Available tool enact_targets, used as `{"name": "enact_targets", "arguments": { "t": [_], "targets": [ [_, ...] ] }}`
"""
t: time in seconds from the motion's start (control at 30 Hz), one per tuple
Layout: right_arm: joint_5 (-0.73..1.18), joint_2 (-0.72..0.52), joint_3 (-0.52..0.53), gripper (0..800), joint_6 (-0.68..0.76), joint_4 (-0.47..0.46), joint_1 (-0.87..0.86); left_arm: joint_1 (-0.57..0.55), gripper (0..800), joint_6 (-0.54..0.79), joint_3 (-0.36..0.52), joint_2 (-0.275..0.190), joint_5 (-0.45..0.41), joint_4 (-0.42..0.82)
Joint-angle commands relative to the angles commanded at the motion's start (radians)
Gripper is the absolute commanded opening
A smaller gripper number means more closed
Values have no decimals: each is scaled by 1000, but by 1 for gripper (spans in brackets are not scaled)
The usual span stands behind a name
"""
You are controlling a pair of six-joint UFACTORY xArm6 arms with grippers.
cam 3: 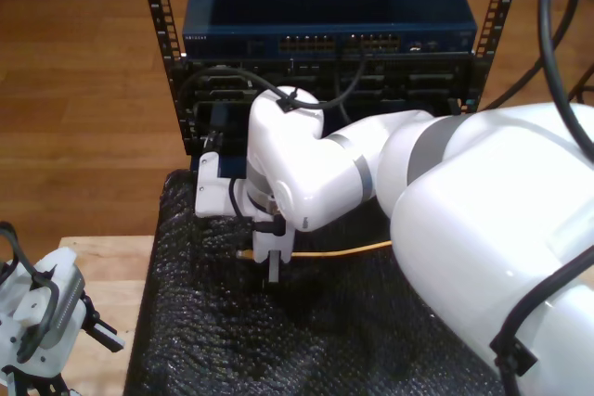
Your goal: Grab the cable and plug it in
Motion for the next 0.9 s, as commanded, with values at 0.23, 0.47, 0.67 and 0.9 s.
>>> {"name": "enact_targets", "arguments": {
  "t": [0.23,0.47,0.67,0.9],
  "targets": [
    [0,6,-2,769,80,-78,12,0,800,0,0,2,0,0],
    [9,41,-51,735,153,-180,17,0,800,2,0,2,0,0],
    [9,43,-63,713,163,-181,31,0,800,2,0,2,0,0],
    [8,55,-61,689,189,-184,44,0,800,2,-2,2,0,0]
  ]
}}
